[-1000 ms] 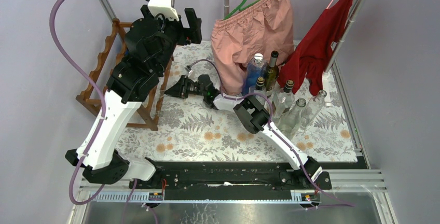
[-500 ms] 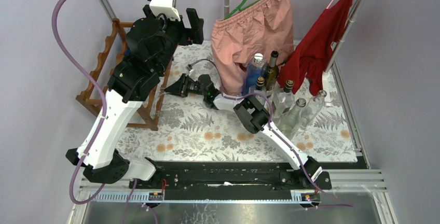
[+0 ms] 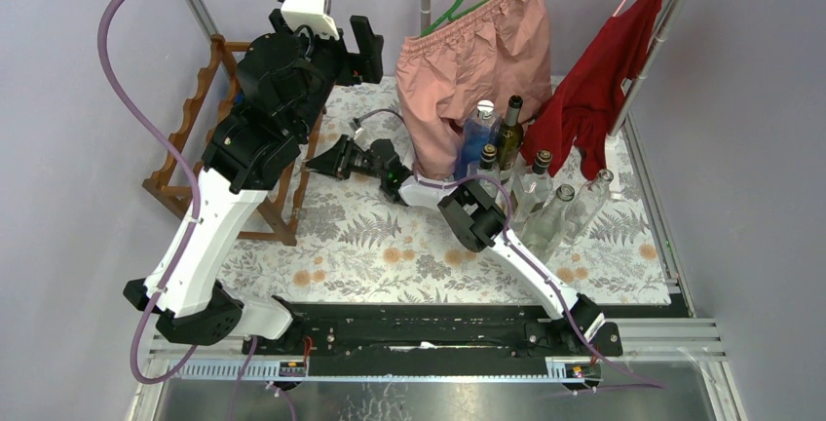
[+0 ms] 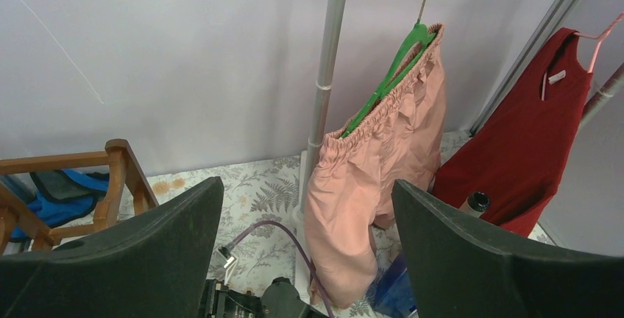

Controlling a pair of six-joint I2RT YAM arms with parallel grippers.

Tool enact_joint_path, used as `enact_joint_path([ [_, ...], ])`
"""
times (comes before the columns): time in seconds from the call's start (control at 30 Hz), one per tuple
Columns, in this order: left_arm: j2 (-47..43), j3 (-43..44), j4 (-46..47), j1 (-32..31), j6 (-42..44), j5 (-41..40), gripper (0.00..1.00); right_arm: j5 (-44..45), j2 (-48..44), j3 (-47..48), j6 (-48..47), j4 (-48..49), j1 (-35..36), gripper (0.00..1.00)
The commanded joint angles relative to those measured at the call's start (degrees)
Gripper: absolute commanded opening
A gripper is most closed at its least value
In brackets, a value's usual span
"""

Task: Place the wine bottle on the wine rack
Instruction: Adjust the wine bottle in the wine rack.

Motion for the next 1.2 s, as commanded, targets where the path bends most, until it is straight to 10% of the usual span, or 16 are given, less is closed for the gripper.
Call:
enact_joint_path([
  [0.0, 0.4, 0.8, 1.0, 0.3, -0.4, 1.2, 0.92, 2.5, -5.3, 4.4, 2.1, 8.3, 1.0, 0.0],
  [0.57, 0.2, 0.6, 1.0, 0.3, -1.0, 2.3, 0.92, 7.4, -4.6, 4.0, -7.8, -1.7, 4.0, 0.01],
  [1.17, -3.0, -2.6, 3.7, 0.3, -3.5, 3.6, 0.91, 5.3, -5.7, 7.9, -22.3, -15.5, 4.6, 0.33],
])
